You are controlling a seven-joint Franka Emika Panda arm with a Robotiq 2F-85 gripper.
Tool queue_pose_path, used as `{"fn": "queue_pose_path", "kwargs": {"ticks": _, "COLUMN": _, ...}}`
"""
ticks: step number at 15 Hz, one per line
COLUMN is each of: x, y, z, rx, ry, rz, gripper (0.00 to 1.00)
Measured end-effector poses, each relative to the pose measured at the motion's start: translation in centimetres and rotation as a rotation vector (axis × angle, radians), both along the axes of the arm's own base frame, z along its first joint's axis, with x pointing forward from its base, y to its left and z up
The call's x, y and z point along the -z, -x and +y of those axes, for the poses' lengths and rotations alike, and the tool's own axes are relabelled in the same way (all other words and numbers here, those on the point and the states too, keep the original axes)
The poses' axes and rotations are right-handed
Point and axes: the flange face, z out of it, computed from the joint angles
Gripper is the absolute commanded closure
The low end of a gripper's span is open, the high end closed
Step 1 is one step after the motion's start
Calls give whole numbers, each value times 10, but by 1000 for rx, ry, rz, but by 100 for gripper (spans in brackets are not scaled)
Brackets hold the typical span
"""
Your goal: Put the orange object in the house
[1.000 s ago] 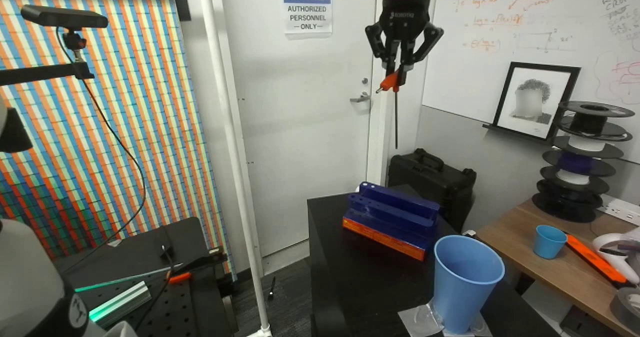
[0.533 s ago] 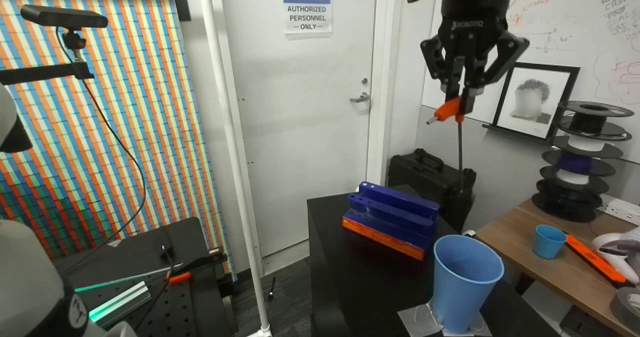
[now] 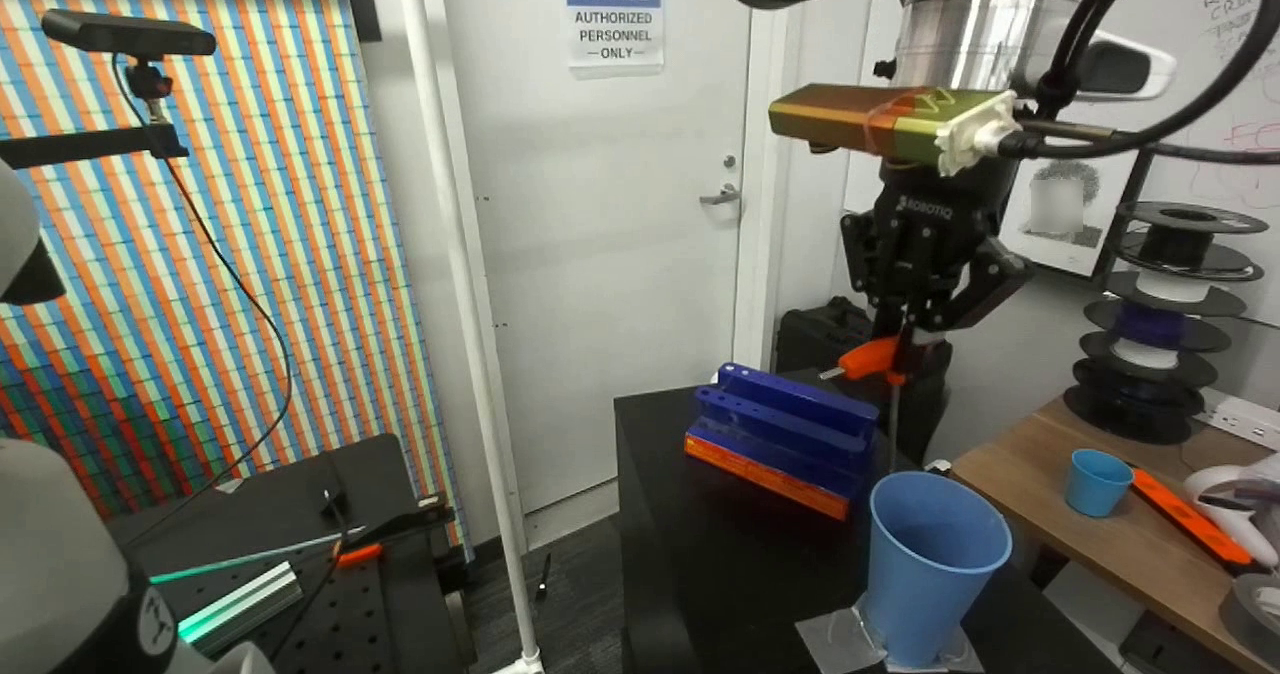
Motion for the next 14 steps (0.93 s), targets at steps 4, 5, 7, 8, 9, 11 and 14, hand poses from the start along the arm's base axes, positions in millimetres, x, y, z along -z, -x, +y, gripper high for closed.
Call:
{"fn": "queue_pose_path", "kwargs": {"ticks": 4, "x": 10, "y": -4, "z": 0, "rx": 30, "ry": 13, "rz": -17, "gripper": 89}}
{"fn": "queue_pose_path", "kwargs": {"ticks": 5, "x": 6, "y": -5, "z": 1, "rx": 32, "ry": 17, "rz": -36, "gripper": 89}}
{"fn": "queue_pose_path", "kwargs": {"ticks": 7, "x": -10, "y": -6, "z": 3, "rx": 34, "ry": 25, "rz": -74, "gripper": 88}}
{"fn": "queue_pose_path", "kwargs": {"ticks": 8, "x": -21, "y": -6, "z": 6, "rx": 36, "ry": 28, "rz": -93, "gripper": 88}}
{"fn": "queue_pose_path", "kwargs": {"ticks": 9, "x": -33, "y": -4, "z": 8, "rx": 39, "ry": 30, "rz": -113, "gripper": 88}}
{"fn": "queue_pose_path", "kwargs": {"ticks": 11, "x": -55, "y": 0, "z": 13, "rx": 49, "ry": 37, "rz": -148, "gripper": 88}}
{"fn": "queue_pose_path", "kwargs": {"ticks": 14, "x": -77, "y": 12, "z": 16, "rx": 73, "ry": 70, "rz": -165, "gripper": 88}}
